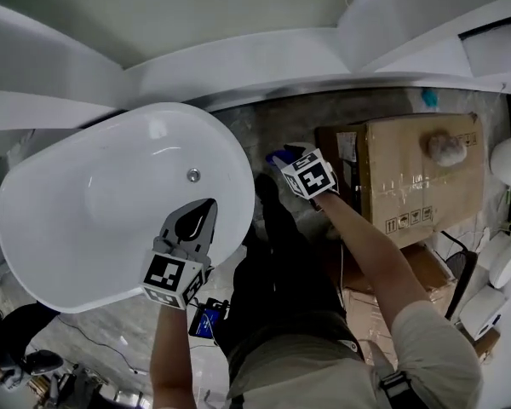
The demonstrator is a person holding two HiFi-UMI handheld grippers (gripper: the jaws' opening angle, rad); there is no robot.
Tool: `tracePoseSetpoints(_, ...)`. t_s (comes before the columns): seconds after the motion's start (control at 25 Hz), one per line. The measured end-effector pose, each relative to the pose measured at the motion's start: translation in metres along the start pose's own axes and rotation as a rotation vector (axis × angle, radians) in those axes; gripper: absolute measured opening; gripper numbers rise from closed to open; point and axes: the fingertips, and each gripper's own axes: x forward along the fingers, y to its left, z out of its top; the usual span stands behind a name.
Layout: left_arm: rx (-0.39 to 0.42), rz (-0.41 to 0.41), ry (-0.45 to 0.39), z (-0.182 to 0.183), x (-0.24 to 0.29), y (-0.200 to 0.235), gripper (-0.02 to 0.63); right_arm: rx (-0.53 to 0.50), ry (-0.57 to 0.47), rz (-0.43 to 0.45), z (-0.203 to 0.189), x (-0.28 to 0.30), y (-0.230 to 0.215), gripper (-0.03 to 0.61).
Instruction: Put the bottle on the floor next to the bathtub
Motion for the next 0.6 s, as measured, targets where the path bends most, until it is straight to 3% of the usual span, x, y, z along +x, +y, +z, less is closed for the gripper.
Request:
tracePoseSetpoints(0.2, -0.099, 0.003, -0.023, -0.036, 0.039, 0.037, 0.057, 0.0, -0.004, -0.017, -0.012, 0.059, -0.022, 0.16)
tracePoseSetpoints(0.36, -0.16, -0.054, -0.041, -0.062, 0.076, 0.045, 0.057, -0.004, 0.017, -0.032, -0.029, 0.103, -0.039, 0.16)
tracePoseSetpoints(0.6, -0.191, -0.077, -0.071, -0.095, 0.112, 0.061, 0.057, -0.043, 0.037, -0.025, -0.053, 0.168, -0.044, 0.16)
